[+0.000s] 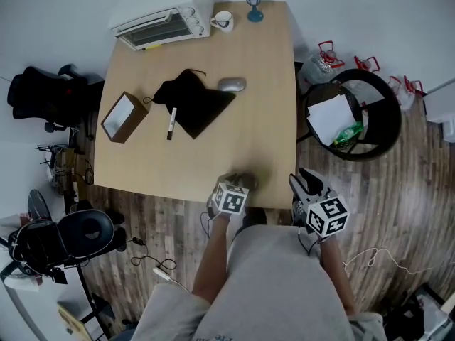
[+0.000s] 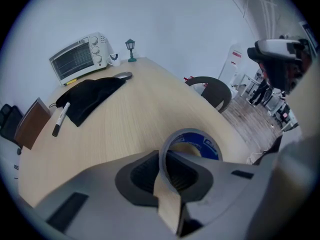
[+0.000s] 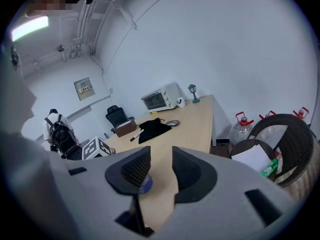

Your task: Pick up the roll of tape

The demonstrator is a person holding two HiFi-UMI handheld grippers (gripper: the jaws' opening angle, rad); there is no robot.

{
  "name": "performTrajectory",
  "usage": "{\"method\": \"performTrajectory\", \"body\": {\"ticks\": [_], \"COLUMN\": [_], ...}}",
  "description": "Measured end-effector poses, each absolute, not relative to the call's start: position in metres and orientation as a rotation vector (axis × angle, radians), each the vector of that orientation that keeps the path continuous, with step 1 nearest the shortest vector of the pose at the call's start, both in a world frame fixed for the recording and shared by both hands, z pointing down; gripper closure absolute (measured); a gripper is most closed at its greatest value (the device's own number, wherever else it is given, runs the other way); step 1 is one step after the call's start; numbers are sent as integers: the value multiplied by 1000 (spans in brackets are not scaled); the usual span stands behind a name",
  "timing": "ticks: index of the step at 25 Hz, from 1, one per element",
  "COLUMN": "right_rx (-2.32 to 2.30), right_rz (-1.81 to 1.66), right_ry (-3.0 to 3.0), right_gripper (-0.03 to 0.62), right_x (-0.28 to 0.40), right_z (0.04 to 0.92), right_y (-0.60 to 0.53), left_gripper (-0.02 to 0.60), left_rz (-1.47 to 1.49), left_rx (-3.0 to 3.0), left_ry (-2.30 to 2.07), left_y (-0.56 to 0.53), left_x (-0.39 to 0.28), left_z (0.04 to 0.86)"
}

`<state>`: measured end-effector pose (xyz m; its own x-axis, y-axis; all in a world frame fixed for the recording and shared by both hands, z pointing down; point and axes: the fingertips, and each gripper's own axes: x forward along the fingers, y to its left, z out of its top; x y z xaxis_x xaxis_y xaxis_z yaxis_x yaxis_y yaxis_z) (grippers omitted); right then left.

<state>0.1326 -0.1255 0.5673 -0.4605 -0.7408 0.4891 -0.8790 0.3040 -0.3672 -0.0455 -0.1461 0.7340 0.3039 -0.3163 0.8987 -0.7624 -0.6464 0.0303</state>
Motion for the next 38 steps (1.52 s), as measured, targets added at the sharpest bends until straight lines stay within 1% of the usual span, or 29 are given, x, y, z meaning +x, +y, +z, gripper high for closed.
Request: {"method": "performTrajectory", "body": {"ticks": [8, 13, 23, 26, 29, 33, 38], "right_rx": [1459, 1441, 1304, 1255, 1231, 1212, 1207], "right_rz": [882, 875, 829, 823, 820, 814, 809], "right_ry": [-2345, -2359, -2432, -2449, -2464, -2482, -2499], "right_gripper": [454, 456, 461, 461, 462, 465, 468], "right_x": [127, 115, 58, 41, 27, 10, -13], "right_z": [570, 569, 567, 567, 566, 566, 568], "right_y": [-125, -133, -152, -154, -157, -162, -166], "left_gripper": [540, 540, 540, 540, 540, 540, 540], "left_rz": [1251, 1167, 940, 910, 873, 745, 701], "left_rx": [2150, 2176, 2219, 2225, 2233, 2232, 2263], "left_ry": [-1016, -1053, -1244, -1293, -1315, -1332, -1367], "left_y": [-159, -171, -198, -201, -202, -204, -209], "left_x": [-59, -65, -103, -116, -123, -132, -149], "left_z": [715, 695, 624, 606, 589, 564, 544]}}
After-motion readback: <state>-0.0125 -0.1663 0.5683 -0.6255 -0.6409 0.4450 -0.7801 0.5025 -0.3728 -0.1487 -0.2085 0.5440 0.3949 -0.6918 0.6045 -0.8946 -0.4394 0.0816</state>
